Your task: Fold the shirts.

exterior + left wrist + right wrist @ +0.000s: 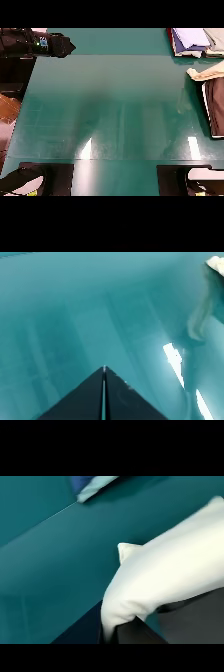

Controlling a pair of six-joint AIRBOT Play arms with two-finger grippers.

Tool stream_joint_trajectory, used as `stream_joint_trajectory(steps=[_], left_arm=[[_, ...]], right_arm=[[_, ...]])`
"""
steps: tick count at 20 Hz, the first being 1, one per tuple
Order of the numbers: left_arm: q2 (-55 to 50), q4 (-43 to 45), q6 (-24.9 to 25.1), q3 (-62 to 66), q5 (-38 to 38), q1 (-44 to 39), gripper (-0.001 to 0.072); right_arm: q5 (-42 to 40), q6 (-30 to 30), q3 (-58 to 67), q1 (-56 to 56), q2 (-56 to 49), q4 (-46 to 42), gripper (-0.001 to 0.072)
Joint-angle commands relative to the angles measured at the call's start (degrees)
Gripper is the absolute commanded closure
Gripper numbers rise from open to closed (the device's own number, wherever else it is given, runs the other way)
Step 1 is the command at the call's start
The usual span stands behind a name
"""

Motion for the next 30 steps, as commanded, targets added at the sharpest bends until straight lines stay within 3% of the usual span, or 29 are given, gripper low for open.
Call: stream_joint_trajectory(steps=[1, 7, 13, 19, 30], left_arm=[[0.0, -0.2, -0.2, 0.0, 0.1, -0.1, 0.0683], [0.0, -1.0, -0.1, 0.0, 0.0, -0.1, 0.0683], [0.0, -1.0, -0.1, 0.0, 0.0, -0.1, 0.0683], [0.0, -1.0, -0.1, 0.0, -1.3, -0.1, 0.0683], [0.0, -1.0, 0.4, 0.0, -3.3, -0.1, 0.0683]], right_arm=[[-3.4, 0.3, 0.1, -5.7, 0.5, -0.2, 0.0697], [-9.6, 0.2, 3.9, -5.2, 0.6, 0.2, 0.0696], [-6.7, 0.3, 14.9, -5.7, 1.4, -0.4, 0.0696], [-4.5, 0.2, 2.0, -10.5, 10.6, -2.3, 0.0697], [4.9, 0.2, -30.1, -12.0, 25.8, -28.6, 0.0689]])
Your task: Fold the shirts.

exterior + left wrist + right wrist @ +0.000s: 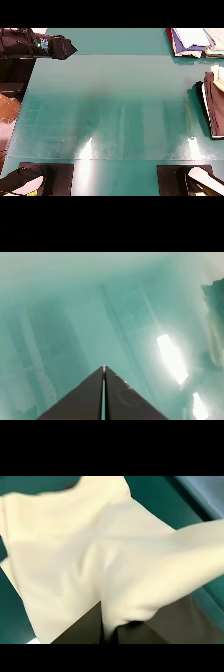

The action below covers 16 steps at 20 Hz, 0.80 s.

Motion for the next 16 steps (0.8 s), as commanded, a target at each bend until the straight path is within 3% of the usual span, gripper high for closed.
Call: stream_joint_trajectory(steps=[1, 3, 4, 7, 10, 14, 16], left_arm=[[0.0, 0.0, 0.4, 0.0, -1.4, 0.0, 0.0683], [0.0, 0.1, 0.4, 0.0, -2.1, 0.0, 0.0682], [0.0, 0.1, 0.5, 0.0, -2.1, 0.0, 0.0682], [0.0, 0.0, 0.4, 0.0, -2.1, 0.0, 0.0683], [0.0, 0.0, 0.4, 0.0, -2.1, 0.0, 0.0682], [0.0, 0.3, 0.4, 0.0, -2.4, 0.0, 0.0682], [0.0, 0.2, 0.4, 0.0, -3.1, 0.0, 0.0682]], right_arm=[[2.6, 0.1, -9.9, -0.3, 3.5, -8.5, 0.0592], [3.7, 0.1, -12.2, -2.4, 3.9, -8.9, 0.0203], [5.0, 0.2, -12.2, -3.9, 3.7, -8.8, 0.0073], [8.1, 1.2, -8.5, -7.6, 3.2, -6.7, 0.0041], [6.3, 1.1, -4.5, -5.2, 4.8, 5.2, 0.0043], [5.9, 1.1, -2.0, 8.8, 5.9, 16.6, 0.0044], [5.9, 1.1, -1.9, 18.2, 5.9, 17.1, 0.0105]])
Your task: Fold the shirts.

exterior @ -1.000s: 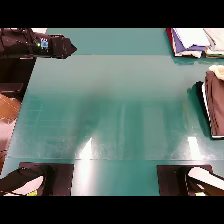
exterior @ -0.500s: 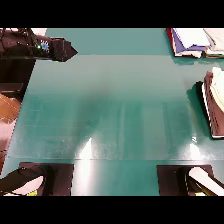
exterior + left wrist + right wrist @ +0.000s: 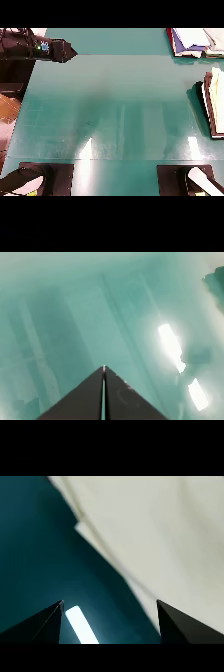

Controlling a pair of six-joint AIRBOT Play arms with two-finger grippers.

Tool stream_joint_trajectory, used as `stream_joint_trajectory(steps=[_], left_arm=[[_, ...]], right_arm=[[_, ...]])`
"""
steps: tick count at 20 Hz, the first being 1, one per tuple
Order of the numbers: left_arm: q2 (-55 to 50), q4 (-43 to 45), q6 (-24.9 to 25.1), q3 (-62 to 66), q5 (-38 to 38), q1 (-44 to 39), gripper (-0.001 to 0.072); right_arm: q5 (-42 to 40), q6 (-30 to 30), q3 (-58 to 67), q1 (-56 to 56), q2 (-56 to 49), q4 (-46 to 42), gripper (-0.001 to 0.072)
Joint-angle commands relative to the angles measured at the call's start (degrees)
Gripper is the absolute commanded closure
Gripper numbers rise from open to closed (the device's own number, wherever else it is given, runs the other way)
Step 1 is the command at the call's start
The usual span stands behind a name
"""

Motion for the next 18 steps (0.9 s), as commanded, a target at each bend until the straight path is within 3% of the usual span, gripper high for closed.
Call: stream_joint_trajectory(steps=[1, 5, 6, 9, 18], left_arm=[[0.0, -0.1, 0.0, 0.0, -0.5, 0.0, 0.0682], [0.0, -0.1, 0.0, 0.0, 1.0, 0.0, 0.0682], [0.0, -0.1, 0.0, 0.0, 1.6, 0.0, 0.0682], [0.0, -0.1, 0.0, 0.0, 3.8, 0.0, 0.0682], [0.0, -0.1, 0.0, 0.0, 8.9, 0.0, 0.0682]], right_arm=[[-0.2, 0.0, 1.0, 14.9, 0.1, 5.1, 0.0150], [-3.1, 0.0, 1.0, 31.5, -1.5, 4.8, 0.0162], [-3.8, 0.0, 1.0, 34.7, -2.1, 4.8, 0.0236], [-4.8, -0.1, 1.0, 41.4, -3.8, 4.8, 0.0696], [-5.4, -0.1, 1.0, 44.9, -5.0, 4.9, 0.0695]])
